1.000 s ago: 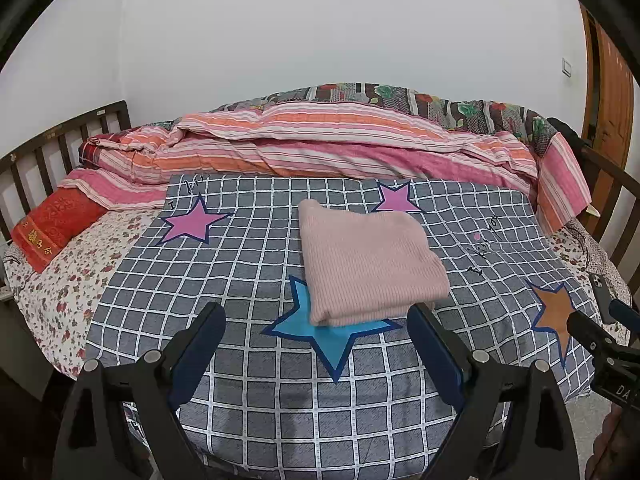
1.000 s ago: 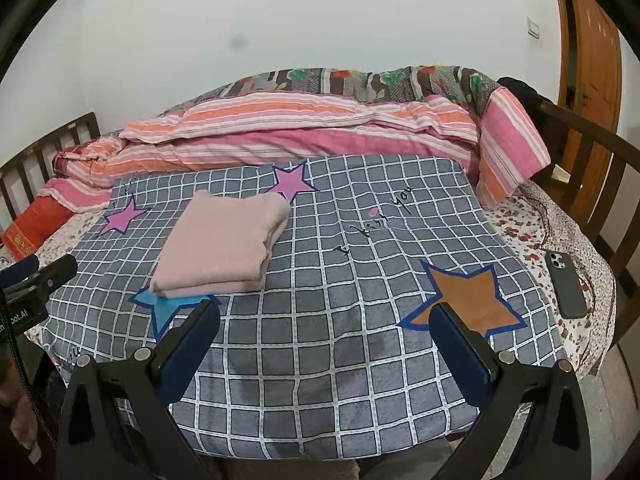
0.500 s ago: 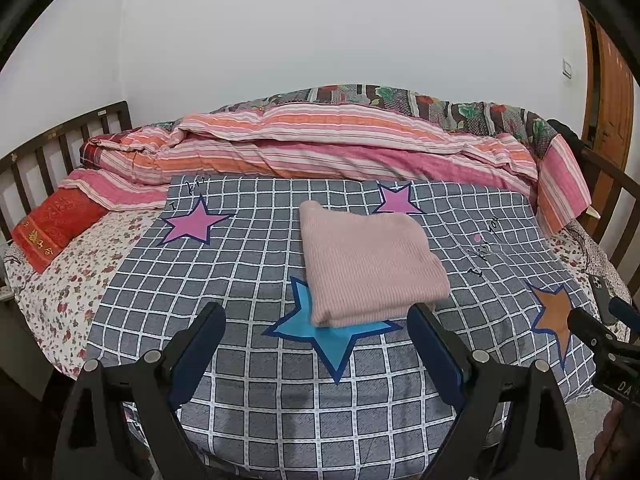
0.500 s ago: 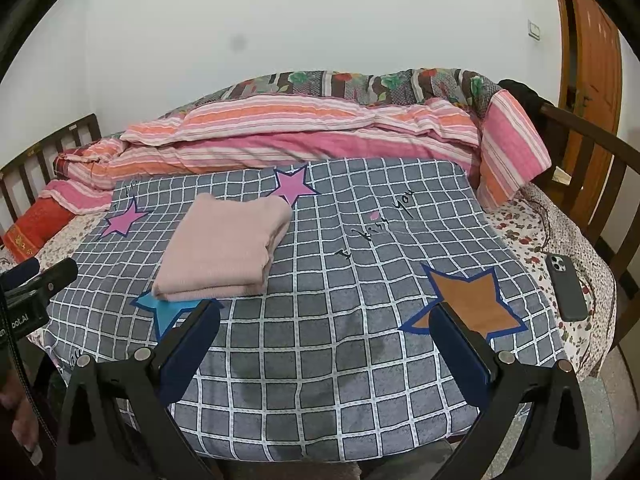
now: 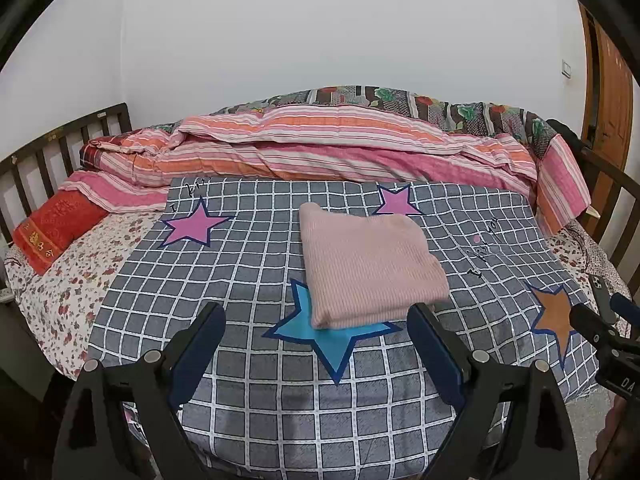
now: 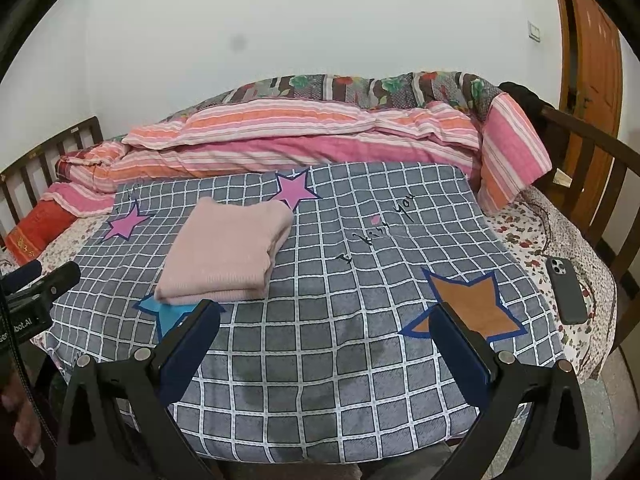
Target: Fold small clothes
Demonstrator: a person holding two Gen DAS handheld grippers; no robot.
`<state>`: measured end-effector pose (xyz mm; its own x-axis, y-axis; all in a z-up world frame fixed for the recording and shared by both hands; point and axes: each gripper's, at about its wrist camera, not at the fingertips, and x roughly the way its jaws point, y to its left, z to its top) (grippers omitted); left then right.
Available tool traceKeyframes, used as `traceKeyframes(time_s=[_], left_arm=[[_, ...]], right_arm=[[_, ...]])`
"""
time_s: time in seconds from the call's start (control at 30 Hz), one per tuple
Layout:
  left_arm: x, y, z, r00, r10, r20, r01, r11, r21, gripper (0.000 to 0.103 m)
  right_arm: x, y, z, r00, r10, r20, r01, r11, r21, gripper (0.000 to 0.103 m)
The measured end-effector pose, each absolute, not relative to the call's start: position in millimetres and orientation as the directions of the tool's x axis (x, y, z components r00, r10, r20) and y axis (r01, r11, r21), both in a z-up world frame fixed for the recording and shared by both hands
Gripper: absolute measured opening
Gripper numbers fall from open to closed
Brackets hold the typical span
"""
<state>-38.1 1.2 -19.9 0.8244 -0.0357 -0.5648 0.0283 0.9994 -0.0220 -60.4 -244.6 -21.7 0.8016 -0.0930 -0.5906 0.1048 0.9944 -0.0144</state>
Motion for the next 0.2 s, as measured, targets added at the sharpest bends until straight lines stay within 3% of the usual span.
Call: traceKeyframes(time_s=[0.2], left_arm=[[-34.7,-0.3,-18.4,0.826,-0.032,-0.562,0.028,0.999,-0.016,0.092]], right_arm=[[-53.6,-244.9,-20.9,0.804,-0.083,-0.589,0.095,0.995,-0.011,0.102]])
